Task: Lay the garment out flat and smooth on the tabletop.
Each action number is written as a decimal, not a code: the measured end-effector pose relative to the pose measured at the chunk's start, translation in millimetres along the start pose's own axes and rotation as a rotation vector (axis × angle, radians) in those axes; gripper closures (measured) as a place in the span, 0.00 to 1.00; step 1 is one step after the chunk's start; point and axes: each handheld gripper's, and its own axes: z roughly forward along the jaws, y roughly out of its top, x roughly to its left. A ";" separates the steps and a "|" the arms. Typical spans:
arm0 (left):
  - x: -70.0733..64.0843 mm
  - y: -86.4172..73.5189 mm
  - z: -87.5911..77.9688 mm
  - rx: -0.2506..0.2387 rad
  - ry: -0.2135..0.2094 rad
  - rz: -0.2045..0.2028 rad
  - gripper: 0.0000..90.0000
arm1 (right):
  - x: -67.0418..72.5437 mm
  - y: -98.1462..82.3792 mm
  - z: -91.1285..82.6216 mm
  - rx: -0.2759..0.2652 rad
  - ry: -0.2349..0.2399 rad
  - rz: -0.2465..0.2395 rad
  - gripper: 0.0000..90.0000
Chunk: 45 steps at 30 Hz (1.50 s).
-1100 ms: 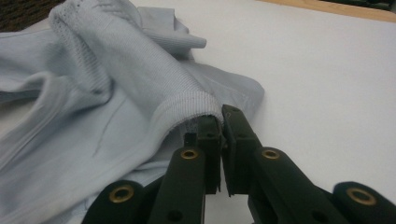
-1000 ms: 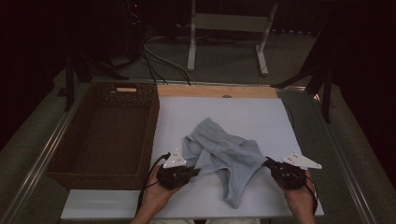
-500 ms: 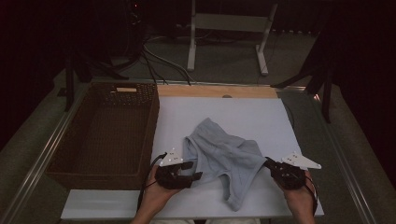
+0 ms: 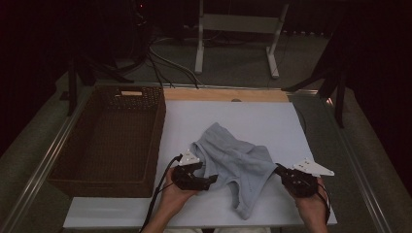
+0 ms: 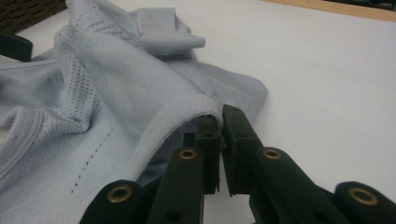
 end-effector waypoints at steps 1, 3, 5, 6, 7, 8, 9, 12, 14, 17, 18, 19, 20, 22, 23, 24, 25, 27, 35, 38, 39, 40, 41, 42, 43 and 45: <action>0.6 -0.2 1.8 0.009 -0.002 -0.004 0.26 | 0.0 0.0 -0.1 0.000 0.000 0.000 0.95; 1.3 -0.9 4.4 0.023 0.001 -0.007 0.26 | 0.0 0.0 -0.3 0.000 0.001 -0.001 0.95; 1.4 -1.2 5.6 0.037 0.001 -0.007 0.30 | 0.0 0.0 -0.2 0.000 0.001 -0.001 0.95; 1.0 -1.3 5.1 0.038 0.000 -0.001 0.36 | -0.1 0.0 -0.2 0.000 0.002 -0.001 0.95; 0.4 -1.3 4.2 0.038 -0.005 0.007 0.45 | -0.1 -0.1 -0.2 0.000 0.001 0.000 0.95; -0.2 -1.3 3.2 0.040 -0.018 0.013 0.58 | -0.1 -0.1 -0.2 0.000 0.001 -0.001 0.95; -1.0 -1.3 2.0 0.042 -0.022 0.022 0.65 | -0.1 -0.1 -0.2 0.001 0.002 -0.001 0.95; -4.5 -1.1 -4.3 0.034 -0.029 0.045 0.86 | 0.1 -0.3 -0.1 0.004 0.005 -0.003 0.94; -6.3 -0.6 -10.3 0.021 -0.032 0.061 0.91 | 0.0 -0.4 -0.3 0.003 0.006 -0.004 0.94; -8.1 -0.1 -21.2 -0.002 -0.026 0.070 0.94 | -0.1 -0.4 -0.5 0.003 0.007 -0.004 0.94; -8.3 0.0 -25.3 -0.009 -0.023 0.072 0.94 | -0.2 -0.4 -0.6 0.003 0.008 -0.004 0.94; -8.3 0.1 -29.3 -0.016 -0.021 0.073 0.94 | -0.3 -0.4 -0.8 0.002 0.008 -0.004 0.94; -7.9 0.1 -33.9 -0.025 -0.017 0.075 0.94 | -0.3 -0.4 -1.0 0.002 0.009 -0.003 0.93; -6.5 -0.2 -43.7 -0.048 -0.008 0.072 0.95 | -0.4 -0.4 -1.2 0.003 0.011 -0.004 0.93; -5.4 -0.6 -48.0 -0.056 -0.003 0.070 0.95 | -0.4 -0.5 -1.4 0.005 0.017 -0.005 0.92; -4.0 -0.9 -52.3 -0.062 0.005 0.069 0.95 | -0.2 -0.6 -1.7 0.007 0.019 -0.005 0.92; -2.7 -1.1 -56.0 -0.070 0.010 0.065 0.95 | -0.1 -0.8 -2.2 0.008 0.022 -0.006 0.90; -0.3 -1.7 -62.9 -0.083 0.021 0.061 0.95 | 0.3 -1.1 -3.1 0.009 0.020 -0.014 0.82; 3.4 -5.1 -75.8 -0.098 0.051 0.064 0.95 | -3.2 0.1 -12.2 -0.002 0.009 -0.006 0.59; 3.8 -4.7 -78.3 -0.105 0.057 0.065 0.95 | -7.2 0.0 -19.1 -0.015 0.003 0.008 0.55; 3.7 -4.9 -78.6 -0.104 0.054 0.065 0.95 | -9.0 -0.1 -21.3 -0.023 -0.004 0.012 0.53; 3.4 -5.3 -78.4 -0.103 0.055 0.069 0.95 | -11.0 0.1 -22.9 -0.029 -0.008 0.017 0.51; 3.2 -5.6 -78.1 -0.102 0.059 0.071 0.95 | -12.6 0.7 -23.4 -0.026 -0.010 0.025 0.48; 3.2 -5.8 -78.0 -0.102 0.058 0.072 0.95 | -13.8 1.3 -23.0 -0.022 -0.016 0.029 0.45; 3.2 -5.9 -78.1 -0.102 0.058 0.072 0.95 | -14.9 2.1 -21.9 -0.021 -0.018 0.030 0.43; 3.3 -6.0 -78.8 -0.105 0.060 0.073 0.95 | -15.5 4.1 -17.9 -0.011 -0.022 0.032 0.40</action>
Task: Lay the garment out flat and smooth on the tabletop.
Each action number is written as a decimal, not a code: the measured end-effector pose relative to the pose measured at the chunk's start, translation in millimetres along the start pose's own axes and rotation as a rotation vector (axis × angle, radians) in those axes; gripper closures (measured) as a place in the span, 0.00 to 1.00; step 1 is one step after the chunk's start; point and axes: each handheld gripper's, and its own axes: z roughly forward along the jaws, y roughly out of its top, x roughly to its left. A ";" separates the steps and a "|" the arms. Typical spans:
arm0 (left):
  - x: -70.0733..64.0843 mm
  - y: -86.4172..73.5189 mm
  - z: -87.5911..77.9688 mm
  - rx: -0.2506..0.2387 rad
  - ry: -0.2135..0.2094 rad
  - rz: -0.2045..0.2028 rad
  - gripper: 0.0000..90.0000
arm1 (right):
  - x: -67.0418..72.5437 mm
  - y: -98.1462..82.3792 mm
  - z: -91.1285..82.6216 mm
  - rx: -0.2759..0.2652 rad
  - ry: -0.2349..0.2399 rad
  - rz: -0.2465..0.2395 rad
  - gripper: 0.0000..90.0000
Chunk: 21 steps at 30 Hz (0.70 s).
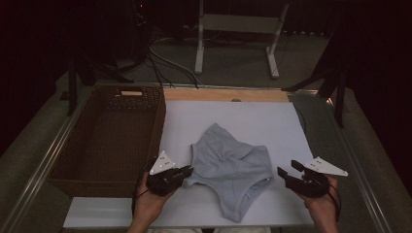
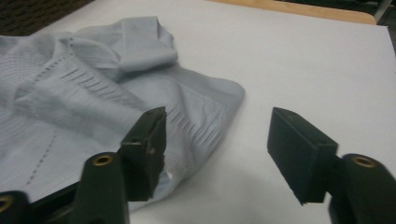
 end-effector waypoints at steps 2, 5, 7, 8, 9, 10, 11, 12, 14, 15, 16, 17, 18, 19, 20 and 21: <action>-0.1 -0.1 -1.2 -0.001 -0.001 0.001 0.95 | 0.3 3.0 4.4 0.004 -0.005 -0.002 0.37; -1.1 -1.3 -3.0 -0.001 -0.002 0.004 0.95 | 1.0 9.4 11.3 0.003 -0.003 0.003 0.36; -1.8 -2.1 -4.1 -0.001 -0.001 0.006 0.95 | 1.8 14.0 16.3 0.008 -0.001 -0.002 0.37; -2.0 -2.3 -4.6 -0.003 -0.002 0.007 0.95 | 2.1 16.2 19.1 0.010 0.001 -0.004 0.37; -2.2 -2.4 -5.0 -0.003 -0.001 0.007 0.95 | 2.6 18.1 21.8 0.012 0.001 -0.007 0.37; -2.2 -2.4 -5.4 -0.005 -0.003 0.007 0.95 | 3.3 19.8 24.5 0.017 0.005 -0.006 0.38; -2.4 -2.5 -5.7 -0.004 -0.004 0.009 0.95 | 3.9 21.3 27.2 0.020 0.011 -0.007 0.39; -2.8 -2.6 -6.2 -0.004 -0.003 0.012 0.95 | 4.5 22.5 29.9 0.025 0.012 -0.010 0.40; -3.7 -2.8 -7.3 -0.003 -0.006 0.016 0.95 | 5.9 24.1 35.6 0.034 0.020 -0.006 0.43; -4.2 -3.0 -7.8 -0.007 -0.007 0.017 0.95 | 6.8 24.4 38.6 0.037 0.026 -0.006 0.44; -4.7 -3.1 -8.6 -0.006 -0.006 0.019 0.95 | 7.7 24.6 41.8 0.046 0.029 -0.007 0.46; -5.1 -3.2 -9.4 -0.005 -0.006 0.022 0.95 | 8.7 24.5 44.9 0.054 0.033 -0.007 0.47; -5.4 -3.5 -10.1 -0.007 -0.007 0.023 0.95 | 9.7 24.4 48.0 0.059 0.038 -0.007 0.49; -5.8 -3.7 -10.9 -0.008 -0.008 0.022 0.95 | 10.5 24.2 51.0 0.064 0.048 -0.003 0.51; -5.9 -4.0 -11.4 -0.009 -0.009 0.024 0.95 | 11.6 24.2 53.7 0.069 0.055 0.001 0.52; -6.1 -4.2 -11.7 -0.008 -0.008 0.026 0.95 | 12.9 24.3 56.3 0.073 0.055 0.003 0.53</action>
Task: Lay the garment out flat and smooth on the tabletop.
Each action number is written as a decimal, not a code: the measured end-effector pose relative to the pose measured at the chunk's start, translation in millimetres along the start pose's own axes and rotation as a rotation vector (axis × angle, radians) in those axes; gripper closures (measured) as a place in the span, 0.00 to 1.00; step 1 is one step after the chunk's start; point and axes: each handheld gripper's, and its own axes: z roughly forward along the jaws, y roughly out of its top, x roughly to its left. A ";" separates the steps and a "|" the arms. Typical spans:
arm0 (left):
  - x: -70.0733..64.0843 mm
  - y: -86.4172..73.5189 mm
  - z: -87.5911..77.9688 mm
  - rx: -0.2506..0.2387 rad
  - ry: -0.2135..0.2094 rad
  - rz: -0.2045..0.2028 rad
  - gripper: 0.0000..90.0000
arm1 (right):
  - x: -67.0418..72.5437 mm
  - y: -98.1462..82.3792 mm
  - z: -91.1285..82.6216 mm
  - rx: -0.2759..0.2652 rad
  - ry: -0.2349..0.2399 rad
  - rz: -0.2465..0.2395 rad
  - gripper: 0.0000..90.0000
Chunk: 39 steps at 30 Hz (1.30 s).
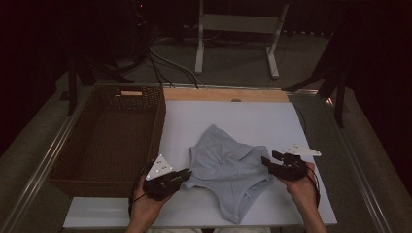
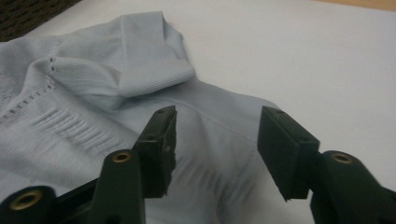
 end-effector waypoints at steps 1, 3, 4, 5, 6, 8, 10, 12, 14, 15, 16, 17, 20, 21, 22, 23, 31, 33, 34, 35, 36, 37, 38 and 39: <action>0.0 -0.4 -0.3 0.002 -0.001 0.001 0.95 | 1.1 0.4 2.6 0.004 0.008 0.001 0.55; -0.1 -1.0 -0.5 0.002 -0.002 0.001 0.95 | 3.7 1.2 7.8 0.013 0.017 -0.001 0.61; -0.2 -1.2 -0.6 0.003 -0.002 0.001 0.95 | 4.9 1.7 10.5 0.020 0.026 -0.001 0.63; -0.3 -1.4 -0.8 0.001 -0.002 0.001 0.95 | 6.0 2.1 13.0 0.025 0.032 -0.002 0.64; -0.4 -1.4 -1.1 0.002 -0.003 0.002 0.95 | 7.1 2.4 15.7 0.032 0.034 -0.004 0.64; -0.8 -1.5 -2.1 0.001 -0.004 0.002 0.95 | 8.5 3.0 20.7 0.046 0.029 -0.003 0.65; -1.3 -2.0 -3.5 0.001 -0.006 0.004 0.95 | 8.5 3.3 24.6 0.055 0.040 0.010 0.67; -1.9 -2.7 -5.4 -0.001 -0.007 0.006 0.95 | 9.1 3.0 27.9 0.075 0.053 0.015 0.71; -2.4 -3.2 -7.2 -0.003 -0.008 0.006 0.95 | 10.4 2.1 30.7 0.097 0.056 0.011 0.77; -2.5 -3.4 -8.6 -0.003 -0.009 0.008 0.95 | 10.9 1.7 31.6 0.107 0.060 0.009 0.82; -2.6 -3.5 -9.9 -0.006 -0.009 0.006 0.95 | 11.7 1.5 31.9 0.113 0.062 0.011 0.88; -2.6 -3.8 -11.1 -0.010 -0.010 0.005 0.95 | 12.5 1.4 31.8 0.119 0.065 0.008 0.94; -2.9 -4.8 -13.8 -0.013 -0.012 0.002 0.95 | 14.1 1.5 30.5 0.123 0.066 -0.002 0.99; -3.9 -6.0 -15.6 -0.012 -0.015 0.001 0.95 | 14.7 1.6 29.3 0.125 0.068 -0.007 0.99; -4.4 -6.7 -16.2 -0.008 -0.016 0.003 0.95 | 15.6 1.5 26.4 0.116 0.060 -0.014 1.00; -5.3 -7.8 -16.7 -0.003 -0.020 0.004 0.95 | 15.6 1.5 24.6 0.112 0.058 -0.013 1.00; -9.8 -11.5 -17.0 0.011 -0.045 -0.002 0.95 | 7.6 -3.4 -1.8 0.056 0.012 0.008 1.00; -11.8 -12.5 -15.3 0.020 -0.052 -0.001 0.95 | 5.1 -6.0 -7.5 0.050 0.002 0.011 1.00; -12.6 -13.2 -14.6 0.023 -0.060 -0.002 0.94 | 3.8 -7.3 -10.1 0.046 -0.004 0.013 1.00; -13.3 -13.6 -13.9 0.022 -0.071 -0.004 0.92 | 2.5 -8.8 -12.7 0.044 -0.008 0.016 1.00; -13.9 -13.7 -13.2 0.021 -0.075 -0.002 0.88 | 1.0 -10.3 -14.7 0.044 -0.012 0.015 1.00; -14.4 -13.2 -12.6 0.024 -0.076 -0.001 0.86 | -0.6 -11.8 -16.5 0.043 -0.022 0.016 1.00; -15.0 -12.3 -12.0 0.019 -0.084 -0.002 0.82 | -2.3 -13.3 -18.3 0.042 -0.025 0.022 1.00; -15.4 -11.0 -11.7 0.013 -0.084 0.001 0.76 | -4.0 -14.9 -19.5 0.041 -0.027 0.026 1.00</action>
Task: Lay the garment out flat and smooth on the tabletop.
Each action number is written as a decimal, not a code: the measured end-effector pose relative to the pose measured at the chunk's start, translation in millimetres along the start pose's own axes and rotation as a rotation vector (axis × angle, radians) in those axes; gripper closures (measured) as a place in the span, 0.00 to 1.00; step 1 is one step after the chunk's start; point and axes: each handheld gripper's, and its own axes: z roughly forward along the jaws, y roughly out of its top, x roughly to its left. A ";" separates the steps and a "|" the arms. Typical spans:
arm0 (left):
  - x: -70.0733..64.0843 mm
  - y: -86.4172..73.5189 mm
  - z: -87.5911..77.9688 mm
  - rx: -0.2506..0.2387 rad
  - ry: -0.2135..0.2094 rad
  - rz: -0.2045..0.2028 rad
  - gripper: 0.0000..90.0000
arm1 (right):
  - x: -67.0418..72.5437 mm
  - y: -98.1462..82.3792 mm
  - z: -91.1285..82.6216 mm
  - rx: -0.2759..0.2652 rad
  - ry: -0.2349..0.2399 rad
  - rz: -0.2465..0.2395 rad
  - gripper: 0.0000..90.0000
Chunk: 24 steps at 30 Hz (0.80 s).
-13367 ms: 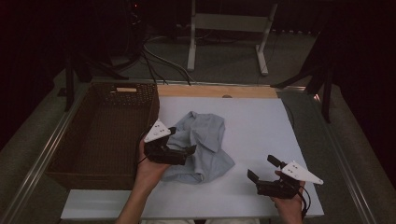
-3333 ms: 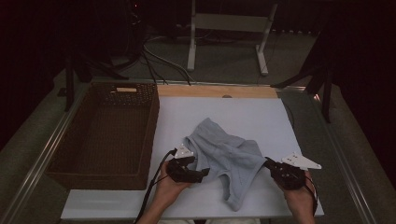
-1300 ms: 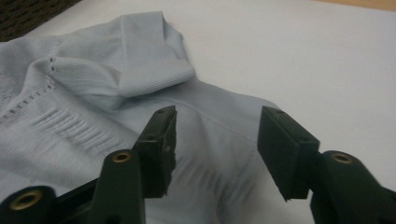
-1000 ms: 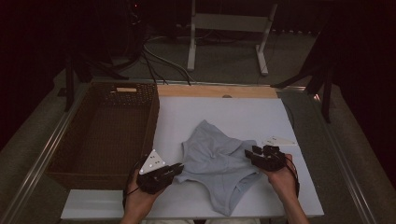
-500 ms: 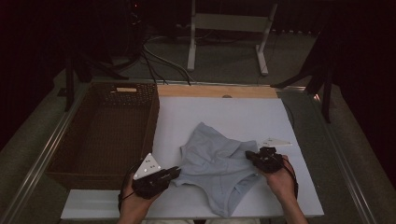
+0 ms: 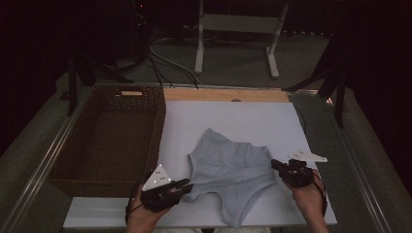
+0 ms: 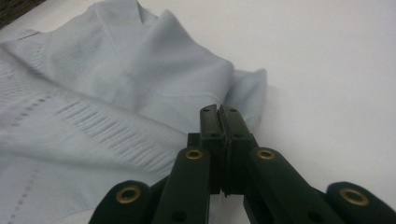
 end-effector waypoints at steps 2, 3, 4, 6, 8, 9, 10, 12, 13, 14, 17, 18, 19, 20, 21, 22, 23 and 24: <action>-0.5 3.8 0.7 -0.012 0.003 -0.002 0.67 | -3.2 -2.8 -1.7 0.000 -0.016 0.007 1.00; -0.9 5.9 1.3 -0.021 -0.002 -0.001 0.63 | -5.0 -3.8 -2.5 0.000 -0.018 0.014 1.00; -1.5 8.0 2.1 -0.029 0.006 0.002 0.60 | -6.3 -4.5 -3.1 -0.001 -0.022 0.018 1.00; -1.6 12.3 5.6 -0.037 0.010 0.006 0.56 | -7.8 -5.2 -4.3 -0.006 -0.046 0.013 1.00; -1.2 15.5 10.1 -0.041 0.021 0.010 0.53 | -8.4 -5.1 -5.0 -0.014 -0.054 0.015 0.99; -0.8 17.2 13.3 -0.044 0.027 0.009 0.52 | -8.6 -5.0 -5.1 -0.017 -0.057 0.015 0.99; -0.6 18.2 15.2 -0.048 0.031 0.007 0.51 | -8.6 -5.1 -5.2 -0.019 -0.069 0.009 0.99; 0.5 20.6 20.4 -0.051 0.033 0.006 0.48 | -9.5 -5.3 -5.4 -0.022 -0.086 0.009 1.00; 1.3 21.8 23.0 -0.048 0.040 0.008 0.48 | -9.9 -5.5 -5.6 -0.025 -0.094 0.012 1.00; 2.3 22.9 25.8 -0.049 0.046 0.005 0.47 | -10.7 -5.7 -6.2 -0.031 -0.106 0.016 1.00; 6.1 26.6 33.9 -0.053 0.050 -0.002 0.47 | -13.9 -6.1 -8.6 -0.042 -0.133 0.026 1.00; 6.4 27.1 34.9 -0.052 0.051 -0.005 0.47 | -15.7 -6.5 -9.8 -0.045 -0.146 0.033 1.00; 7.1 28.6 38.1 -0.051 0.053 -0.003 0.47 | -16.4 -6.7 -10.2 -0.046 -0.151 0.034 1.00; 7.2 29.0 39.1 -0.051 0.057 -0.003 0.47 | -18.1 -7.4 -11.2 -0.047 -0.172 0.037 1.00; 7.5 30.0 41.1 -0.051 0.056 -0.003 0.47 | -18.9 -7.6 -11.5 -0.047 -0.178 0.036 1.00; 7.8 30.7 42.5 -0.053 0.057 0.001 0.47 | -20.6 -8.2 -12.3 -0.048 -0.186 0.044 1.00; 8.1 31.2 43.9 -0.055 0.061 0.001 0.47 | -22.0 -8.8 -12.6 -0.048 -0.185 0.051 1.00; 8.9 31.7 45.2 -0.056 0.059 -0.001 0.47 | -22.8 -9.2 -12.5 -0.046 -0.175 0.057 1.00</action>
